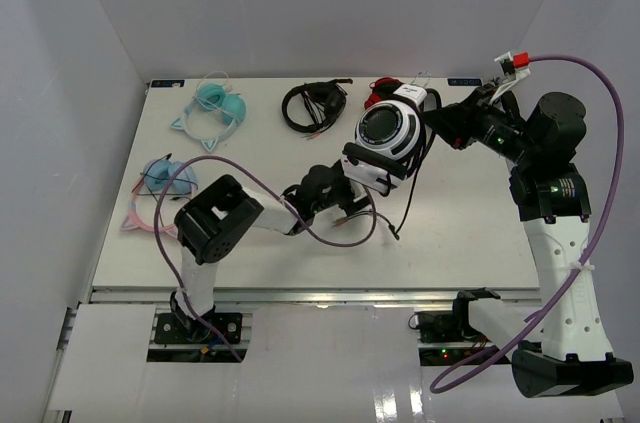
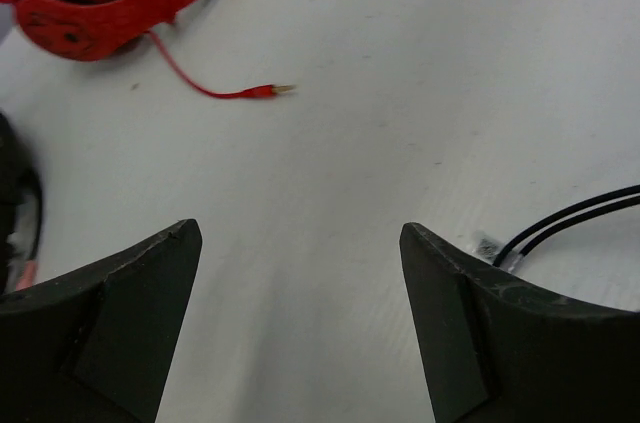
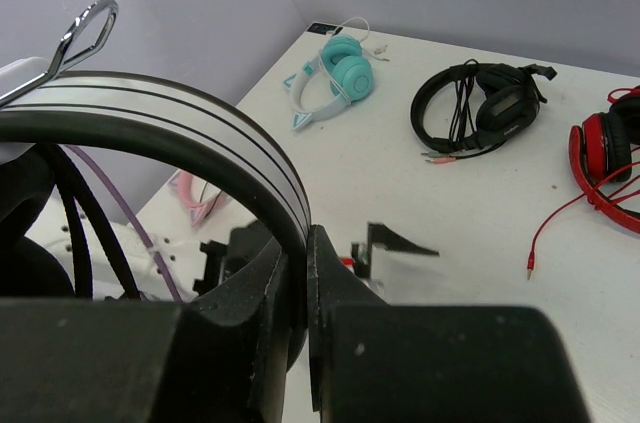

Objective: Wrap the headphones

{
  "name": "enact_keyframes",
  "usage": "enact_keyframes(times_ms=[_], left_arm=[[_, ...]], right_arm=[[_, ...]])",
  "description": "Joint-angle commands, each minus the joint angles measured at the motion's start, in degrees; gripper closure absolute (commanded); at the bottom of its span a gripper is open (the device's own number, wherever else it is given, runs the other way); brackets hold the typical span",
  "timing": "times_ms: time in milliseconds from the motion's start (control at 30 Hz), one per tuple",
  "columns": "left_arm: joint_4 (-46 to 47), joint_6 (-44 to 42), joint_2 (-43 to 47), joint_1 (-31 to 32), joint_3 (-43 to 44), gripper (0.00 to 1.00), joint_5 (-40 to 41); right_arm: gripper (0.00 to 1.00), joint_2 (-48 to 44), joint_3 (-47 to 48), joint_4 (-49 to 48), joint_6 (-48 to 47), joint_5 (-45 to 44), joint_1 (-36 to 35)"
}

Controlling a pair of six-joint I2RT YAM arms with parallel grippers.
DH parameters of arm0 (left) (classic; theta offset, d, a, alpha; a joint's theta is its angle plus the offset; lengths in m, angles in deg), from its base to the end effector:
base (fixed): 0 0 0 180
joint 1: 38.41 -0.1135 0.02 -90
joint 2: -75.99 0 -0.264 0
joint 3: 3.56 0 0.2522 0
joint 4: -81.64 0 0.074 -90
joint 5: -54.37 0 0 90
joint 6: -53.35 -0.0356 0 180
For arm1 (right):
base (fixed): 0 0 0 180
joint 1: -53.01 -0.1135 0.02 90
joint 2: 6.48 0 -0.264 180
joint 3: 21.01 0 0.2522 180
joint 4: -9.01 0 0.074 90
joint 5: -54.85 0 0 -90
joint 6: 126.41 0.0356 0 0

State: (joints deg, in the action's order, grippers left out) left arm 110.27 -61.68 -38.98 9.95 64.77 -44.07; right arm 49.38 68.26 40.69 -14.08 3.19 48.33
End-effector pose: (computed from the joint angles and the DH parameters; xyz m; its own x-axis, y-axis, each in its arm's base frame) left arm 0.2675 -0.3087 0.1357 0.1659 0.4433 -0.8809 0.8408 0.4032 0.3612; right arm 0.1818 0.0370 0.4739 -0.2313 0.2801 -0.9317 -0.6423 0.6754 0.3624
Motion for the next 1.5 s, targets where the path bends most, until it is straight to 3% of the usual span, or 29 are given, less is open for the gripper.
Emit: enact_keyframes(times_ms=[0,167,267,467,800,967,1000,1067,1133,1467], left_arm=[[2.24,3.75,10.87,-5.06,-4.89,0.09,-4.43],[-3.19,-2.26,14.66,-6.69,-10.7,0.12,-24.16],[-4.82,-3.8,14.16,-6.21,-11.38,0.16,-29.93],[-1.99,-4.11,9.6,-3.11,-8.0,0.16,-29.45],[-5.79,-3.96,-4.89,3.05,9.05,0.18,-27.65],[-10.21,-4.76,-8.99,4.09,13.49,0.38,-27.07],[-10.05,-4.7,-9.12,4.11,13.35,0.49,-26.32],[-9.08,-4.56,-8.67,3.99,12.08,0.81,-23.81],[-8.96,-4.6,-7.92,3.76,10.73,0.99,-21.88],[-9.5,-5.25,6.22,-3.13,-3.59,1.0,-22.39]], right_arm=[[0.92,-1.01,0.86,-4.74,3.07,0.96,0.64],[0.92,-0.74,-0.11,-6.44,3.28,4.06,0.91],[0.92,-0.36,-0.79,-7.64,4.52,5.63,1.05],[0.92,0.52,-1.45,-10.2,8.2,8.66,1.73],[0.92,0.2,-3.19,-12.56,11.14,10.67,1.96],[0.92,0.22,-2.84,-12.76,11.6,11.2,1.96],[0.92,0.15,-2.82,-12.74,11.6,11.23,1.96],[0.92,-0.22,-2.85,-12.65,11.3,11.32,1.96],[0.92,-0.62,-2.81,-12.23,10.01,10.88,2.03],[0.92,-4.11,2.53,6.43,-18.35,-0.72,1.96]])
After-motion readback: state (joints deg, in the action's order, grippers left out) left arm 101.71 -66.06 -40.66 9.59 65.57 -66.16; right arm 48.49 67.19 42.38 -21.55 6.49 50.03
